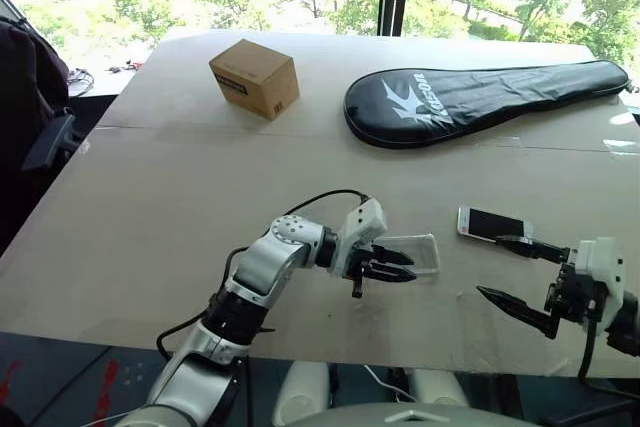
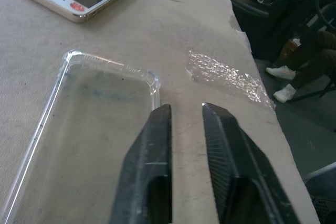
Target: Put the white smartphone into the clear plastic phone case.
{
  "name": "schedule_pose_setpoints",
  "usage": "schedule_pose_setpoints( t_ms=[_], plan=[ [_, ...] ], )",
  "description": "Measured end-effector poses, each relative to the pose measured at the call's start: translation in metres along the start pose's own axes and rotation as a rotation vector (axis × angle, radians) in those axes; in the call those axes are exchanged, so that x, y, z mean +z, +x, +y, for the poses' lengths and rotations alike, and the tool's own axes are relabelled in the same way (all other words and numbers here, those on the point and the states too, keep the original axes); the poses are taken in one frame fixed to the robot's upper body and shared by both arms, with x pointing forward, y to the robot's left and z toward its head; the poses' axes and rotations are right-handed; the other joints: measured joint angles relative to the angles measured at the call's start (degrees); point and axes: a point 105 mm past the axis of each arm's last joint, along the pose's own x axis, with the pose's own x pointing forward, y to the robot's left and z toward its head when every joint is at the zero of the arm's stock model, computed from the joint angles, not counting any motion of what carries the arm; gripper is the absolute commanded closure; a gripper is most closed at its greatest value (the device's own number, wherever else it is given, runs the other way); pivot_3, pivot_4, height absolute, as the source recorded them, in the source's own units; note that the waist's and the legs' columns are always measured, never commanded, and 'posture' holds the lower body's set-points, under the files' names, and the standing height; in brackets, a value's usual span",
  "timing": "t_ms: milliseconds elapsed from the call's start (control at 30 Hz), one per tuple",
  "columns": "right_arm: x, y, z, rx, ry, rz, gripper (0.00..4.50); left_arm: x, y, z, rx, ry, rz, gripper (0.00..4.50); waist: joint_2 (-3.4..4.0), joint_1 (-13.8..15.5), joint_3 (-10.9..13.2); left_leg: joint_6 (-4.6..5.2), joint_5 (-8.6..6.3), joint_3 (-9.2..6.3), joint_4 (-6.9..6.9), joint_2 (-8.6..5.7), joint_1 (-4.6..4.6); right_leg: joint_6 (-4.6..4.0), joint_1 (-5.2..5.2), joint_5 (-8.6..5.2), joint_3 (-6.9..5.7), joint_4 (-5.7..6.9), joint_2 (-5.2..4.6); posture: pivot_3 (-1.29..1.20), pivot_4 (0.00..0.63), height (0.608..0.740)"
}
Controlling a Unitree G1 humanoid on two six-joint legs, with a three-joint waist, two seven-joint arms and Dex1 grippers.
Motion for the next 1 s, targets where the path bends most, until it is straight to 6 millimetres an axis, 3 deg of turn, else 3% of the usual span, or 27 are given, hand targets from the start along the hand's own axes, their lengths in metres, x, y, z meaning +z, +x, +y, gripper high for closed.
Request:
schedule_pose_setpoints(
  t_ms=[33,133,400,500,633,733,1000],
  plan=[
    [0.001,0.001,-0.007,-0.020,-0.021,-0.003,0.00,0.001,-0.003,0.001,0.005,0.005,0.003,1.25,0.00,-0.1,0.0,0.00,0.00,0.02,0.00,0.00,0.02,0.00,0.00,0.00,0.03,0.02,0.00,0.00,0.150,0.738],
    [-0.003,0.002,-0.025,-0.090,-0.060,0.031,0.00,0.011,-0.011,0.007,0.049,0.056,-0.010,0.02,-0.01,0.3,0.0,-0.01,0.01,0.01,0.03,-0.02,0.00,0.00,0.00,0.00,0.00,0.03,-0.02,0.00,0.150,0.738],
    [-0.030,0.014,-0.069,-0.104,0.010,0.108,0.00,0.057,-0.061,0.035,0.324,0.392,0.024,0.02,-0.02,0.0,0.0,-0.03,0.02,0.05,0.01,-0.06,0.00,0.00,-0.01,0.00,0.02,-0.02,-0.05,0.00,0.150,0.738],
    [-0.048,0.013,-0.082,-0.088,0.034,0.153,0.00,0.065,-0.069,0.028,0.340,0.479,0.048,0.02,0.03,0.2,0.1,-0.03,0.02,0.05,-0.03,-0.05,-0.04,0.00,-0.03,0.00,-0.01,-0.07,-0.08,0.00,0.150,0.738],
    [-0.056,-0.001,-0.105,-0.072,0.009,0.232,0.00,0.075,-0.079,0.017,0.343,0.486,0.044,0.02,0.05,0.2,0.1,-0.03,0.02,0.07,0.00,-0.07,-0.05,0.02,-0.02,0.01,-0.01,-0.08,-0.17,0.00,0.150,0.738],
    [-0.059,-0.003,-0.113,-0.030,-0.018,0.251,0.00,0.069,-0.089,0.011,0.356,0.461,0.065,0.02,0.05,-0.1,0.1,-0.03,0.02,0.06,-0.02,-0.05,0.00,0.02,0.00,0.01,0.00,-0.09,-0.23,0.00,0.150,0.738],
    [-0.064,-0.005,-0.121,0.041,-0.079,0.271,0.00,0.048,-0.092,0.000,0.315,0.402,0.077,0.02,-0.02,-0.2,0.0,-0.04,0.03,0.08,0.11,-0.02,0.11,0.10,0.15,0.07,0.04,-0.07,-0.34,0.00,0.150,0.738]
  ],
)
